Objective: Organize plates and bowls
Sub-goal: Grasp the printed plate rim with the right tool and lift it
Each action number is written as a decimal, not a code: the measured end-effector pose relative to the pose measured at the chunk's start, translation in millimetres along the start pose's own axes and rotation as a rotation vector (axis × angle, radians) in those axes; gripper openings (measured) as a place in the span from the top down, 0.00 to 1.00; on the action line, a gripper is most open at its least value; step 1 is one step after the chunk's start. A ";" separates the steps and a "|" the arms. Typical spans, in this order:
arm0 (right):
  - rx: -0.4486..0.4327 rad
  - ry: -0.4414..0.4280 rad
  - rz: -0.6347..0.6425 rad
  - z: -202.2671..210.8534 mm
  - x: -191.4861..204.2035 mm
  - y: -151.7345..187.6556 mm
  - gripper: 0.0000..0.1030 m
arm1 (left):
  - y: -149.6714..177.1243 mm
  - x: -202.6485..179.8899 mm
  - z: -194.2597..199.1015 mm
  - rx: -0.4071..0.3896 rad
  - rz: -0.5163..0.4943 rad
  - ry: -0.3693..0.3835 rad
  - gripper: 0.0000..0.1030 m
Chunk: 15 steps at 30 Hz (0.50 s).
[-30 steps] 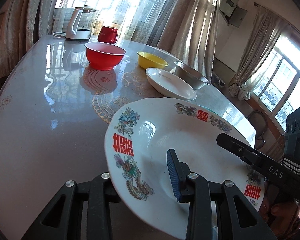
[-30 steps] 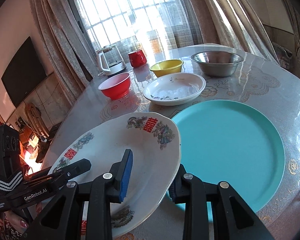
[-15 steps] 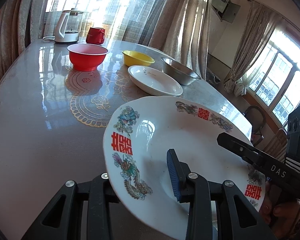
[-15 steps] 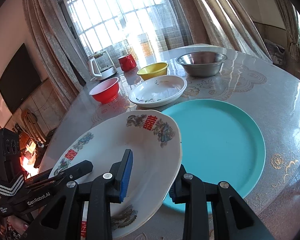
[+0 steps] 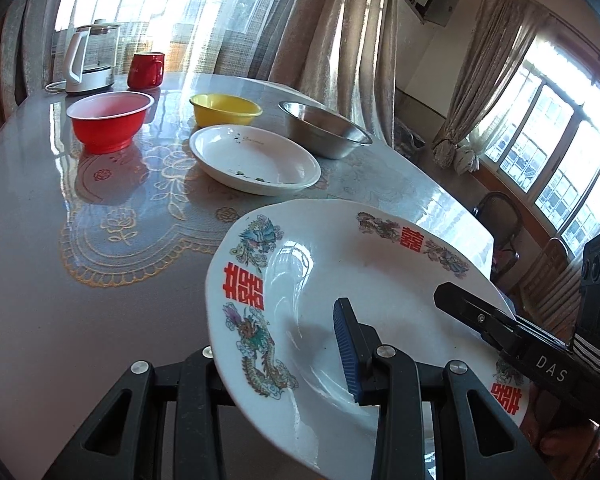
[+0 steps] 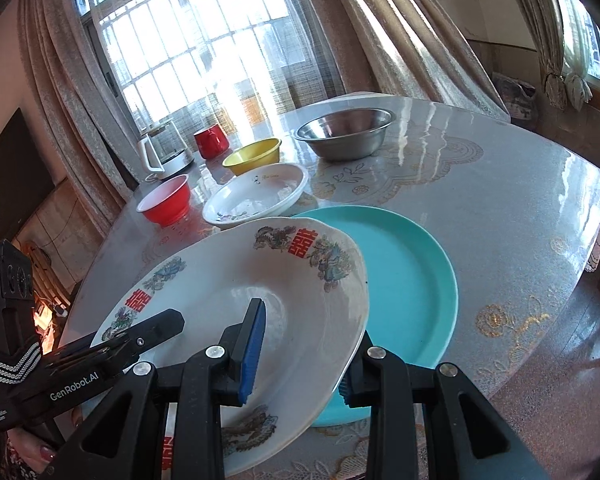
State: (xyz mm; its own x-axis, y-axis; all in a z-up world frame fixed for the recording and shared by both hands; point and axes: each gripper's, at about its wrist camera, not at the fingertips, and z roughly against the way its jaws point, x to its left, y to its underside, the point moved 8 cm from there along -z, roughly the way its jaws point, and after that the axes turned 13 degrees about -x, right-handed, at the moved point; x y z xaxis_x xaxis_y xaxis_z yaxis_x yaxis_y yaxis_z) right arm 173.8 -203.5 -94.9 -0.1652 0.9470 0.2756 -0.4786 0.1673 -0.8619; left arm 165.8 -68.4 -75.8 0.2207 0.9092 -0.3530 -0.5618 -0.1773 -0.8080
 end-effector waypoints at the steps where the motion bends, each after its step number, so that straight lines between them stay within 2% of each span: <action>1: 0.004 0.011 -0.008 -0.2 -5.5 0.1 0.70 | 0.1 -3.7 -4.5 0.008 -0.008 0.005 0.65; 8: -0.002 0.069 -0.038 -0.8 -32.3 -2.7 0.69 | -1.5 -25.0 -25.4 0.026 -0.065 0.033 0.65; 15: -0.006 0.124 -0.049 -12.1 -52.8 -5.9 0.69 | -4.1 -33.1 -48.5 0.055 -0.081 0.039 0.65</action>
State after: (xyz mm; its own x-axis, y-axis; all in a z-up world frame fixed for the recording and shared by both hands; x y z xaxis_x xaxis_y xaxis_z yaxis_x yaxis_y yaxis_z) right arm 195.8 -251.2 -109.5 -0.0339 0.9641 0.2633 -0.4781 0.2158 -0.8514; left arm 199.5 -116.0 -83.6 0.2972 0.9042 -0.3068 -0.5840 -0.0820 -0.8076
